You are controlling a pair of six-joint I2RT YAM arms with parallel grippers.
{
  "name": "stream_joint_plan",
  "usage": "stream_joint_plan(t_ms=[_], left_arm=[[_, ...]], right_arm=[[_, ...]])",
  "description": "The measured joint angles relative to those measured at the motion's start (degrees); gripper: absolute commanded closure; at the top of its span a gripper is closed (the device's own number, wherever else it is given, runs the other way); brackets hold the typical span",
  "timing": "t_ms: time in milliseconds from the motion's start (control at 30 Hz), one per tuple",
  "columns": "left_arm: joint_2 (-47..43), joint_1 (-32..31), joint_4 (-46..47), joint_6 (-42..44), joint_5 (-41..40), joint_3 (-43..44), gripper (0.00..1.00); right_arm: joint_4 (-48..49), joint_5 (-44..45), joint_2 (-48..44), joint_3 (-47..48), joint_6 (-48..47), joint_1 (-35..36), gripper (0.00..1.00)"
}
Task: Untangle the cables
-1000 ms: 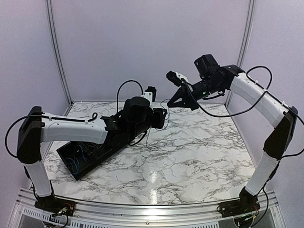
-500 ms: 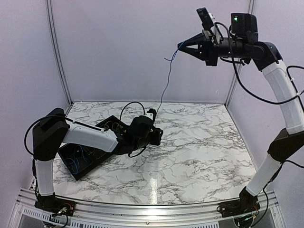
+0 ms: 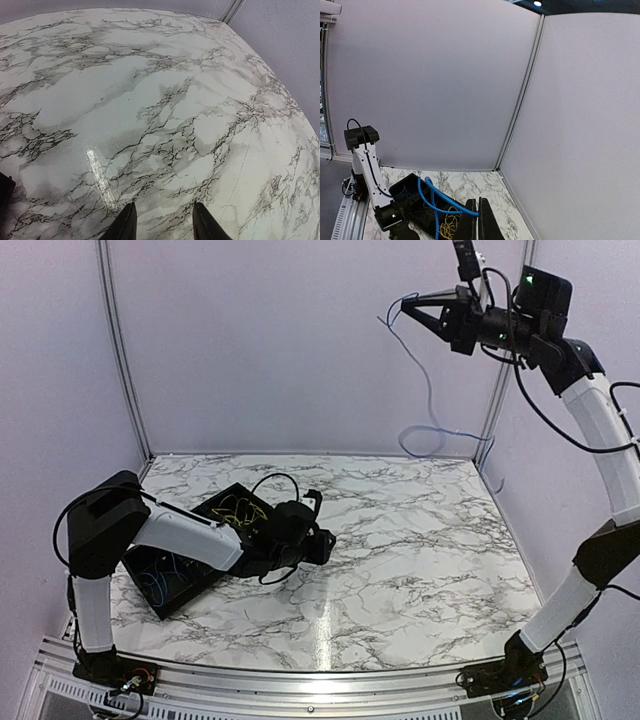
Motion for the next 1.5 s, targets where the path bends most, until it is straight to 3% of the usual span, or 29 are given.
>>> stream_joint_plan(t_ms=[167,367,600,867,1200,1500], left_arm=[[-5.97,-0.50,-0.44,0.87,-0.07,-5.55,0.53],[-22.99,-2.36,-0.46,0.94,-5.07,-13.73,0.51],[-32.24,-2.60,-1.90,1.25,-10.69,-18.05,0.45],[-30.21,-2.75,-2.82,5.70,-5.27,-17.00,0.43],[-12.52,-3.98,-3.02,11.85,6.01,-5.90,0.43],[-10.73,-3.98,-10.60,4.90,-0.31,-4.81,0.40]], right_arm=[[0.81,2.32,-4.70,-16.72,-5.97,-0.09,1.00],[1.75,4.68,-9.60,-38.10,-12.66,0.07,1.00],[1.01,7.28,-10.29,-53.13,-20.22,5.03,1.00],[3.28,7.85,-9.27,-56.72,-19.26,7.82,1.00],[7.50,13.62,1.81,-56.68,-13.03,5.97,1.00],[7.19,14.19,7.63,-56.46,-11.21,4.37,1.00]])
